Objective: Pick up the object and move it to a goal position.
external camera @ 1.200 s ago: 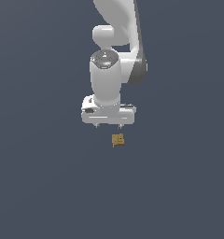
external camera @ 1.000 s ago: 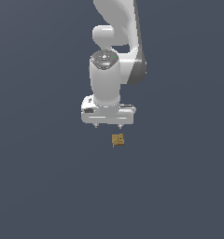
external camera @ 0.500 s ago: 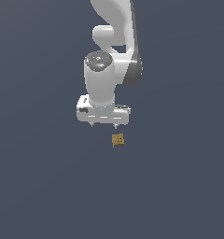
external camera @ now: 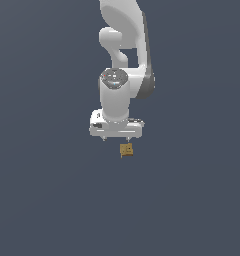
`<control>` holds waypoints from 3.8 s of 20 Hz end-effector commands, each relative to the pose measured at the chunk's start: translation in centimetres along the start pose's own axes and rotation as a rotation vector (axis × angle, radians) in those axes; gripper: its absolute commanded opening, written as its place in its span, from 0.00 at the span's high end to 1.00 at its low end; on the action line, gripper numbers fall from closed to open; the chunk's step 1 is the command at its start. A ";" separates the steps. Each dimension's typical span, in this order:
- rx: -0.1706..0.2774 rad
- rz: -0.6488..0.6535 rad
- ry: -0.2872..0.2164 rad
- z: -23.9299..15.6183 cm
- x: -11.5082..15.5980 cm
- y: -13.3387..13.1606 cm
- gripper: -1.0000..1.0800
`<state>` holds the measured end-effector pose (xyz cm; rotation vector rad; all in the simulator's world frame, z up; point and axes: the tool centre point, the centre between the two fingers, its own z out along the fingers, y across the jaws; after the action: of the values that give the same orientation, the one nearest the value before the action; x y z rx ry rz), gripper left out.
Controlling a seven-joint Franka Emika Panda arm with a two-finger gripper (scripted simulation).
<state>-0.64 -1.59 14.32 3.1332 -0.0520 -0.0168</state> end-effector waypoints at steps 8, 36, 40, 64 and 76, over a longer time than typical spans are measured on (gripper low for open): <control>0.004 -0.104 0.008 6.4 -1.0 -3.7 0.04; 0.007 -0.135 0.011 13.2 -1.4 -4.8 1.00; 0.007 -0.135 0.011 13.2 -1.4 -4.8 1.00; 0.007 -0.135 0.013 4.4 -1.8 0.6 1.00; 0.009 -0.136 0.012 -8.5 -2.2 8.5 1.00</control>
<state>-2.94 -8.94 21.14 3.1390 0.1600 0.0016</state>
